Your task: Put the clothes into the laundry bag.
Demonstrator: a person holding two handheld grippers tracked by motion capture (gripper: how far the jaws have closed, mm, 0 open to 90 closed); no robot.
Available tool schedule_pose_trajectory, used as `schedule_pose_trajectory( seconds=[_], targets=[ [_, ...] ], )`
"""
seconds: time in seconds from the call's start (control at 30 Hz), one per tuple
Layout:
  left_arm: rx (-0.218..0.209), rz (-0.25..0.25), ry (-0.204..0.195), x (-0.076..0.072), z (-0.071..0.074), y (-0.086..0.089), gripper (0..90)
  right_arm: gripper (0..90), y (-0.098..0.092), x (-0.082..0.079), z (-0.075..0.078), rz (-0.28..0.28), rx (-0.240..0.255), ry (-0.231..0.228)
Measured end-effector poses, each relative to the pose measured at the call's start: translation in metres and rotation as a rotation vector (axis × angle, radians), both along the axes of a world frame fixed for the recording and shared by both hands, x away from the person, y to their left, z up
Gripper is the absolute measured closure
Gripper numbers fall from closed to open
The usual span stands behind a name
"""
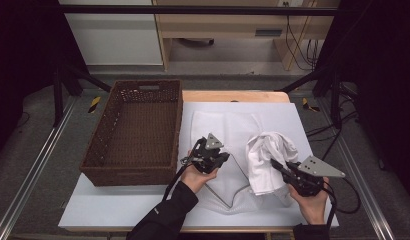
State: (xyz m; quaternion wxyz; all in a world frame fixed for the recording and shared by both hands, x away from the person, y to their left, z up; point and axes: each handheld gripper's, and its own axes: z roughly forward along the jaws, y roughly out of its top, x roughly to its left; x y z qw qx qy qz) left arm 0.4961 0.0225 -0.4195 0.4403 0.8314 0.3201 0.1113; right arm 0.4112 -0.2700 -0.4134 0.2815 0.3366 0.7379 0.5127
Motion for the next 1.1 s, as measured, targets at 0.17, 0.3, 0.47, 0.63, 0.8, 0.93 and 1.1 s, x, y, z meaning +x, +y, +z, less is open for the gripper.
schedule_pose_trajectory(
  seconds=[0.17, 0.3, 0.47, 0.63, 0.8, 0.93, 1.1],
  targets=[
    [-0.029, 0.02, 0.005, 0.004, 0.004, 0.001, 89.2, 81.7, 0.018, -0.007, -0.01, 0.097, -0.034, 0.024],
    [-0.026, 0.02, 0.003, 0.003, 0.005, 0.003, 89.2, 80.4, 0.039, -0.004, -0.032, 0.144, -0.117, 0.071],
    [-0.003, 0.009, -0.009, -0.001, 0.002, 0.004, 89.1, 68.9, 0.055, 0.0, -0.043, 0.161, -0.146, 0.109],
    [-0.002, 0.008, -0.001, -0.001, 0.001, 0.01, 89.1, 42.1, 0.055, -0.004, -0.022, 0.123, -0.061, 0.051],
    [-0.004, -0.002, -0.002, -0.004, 0.002, 0.011, 89.0, 32.2, 0.072, 0.007, -0.014, 0.064, -0.067, 0.079],
    [0.01, -0.007, -0.005, -0.007, 0.001, 0.012, 89.0, 62.6, 0.082, 0.028, -0.03, -0.03, -0.133, 0.196],
    [-0.003, -0.002, -0.003, -0.005, 0.004, 0.015, 89.1, 80.1, 0.076, 0.018, -0.024, 0.003, -0.128, 0.158]
  ],
)
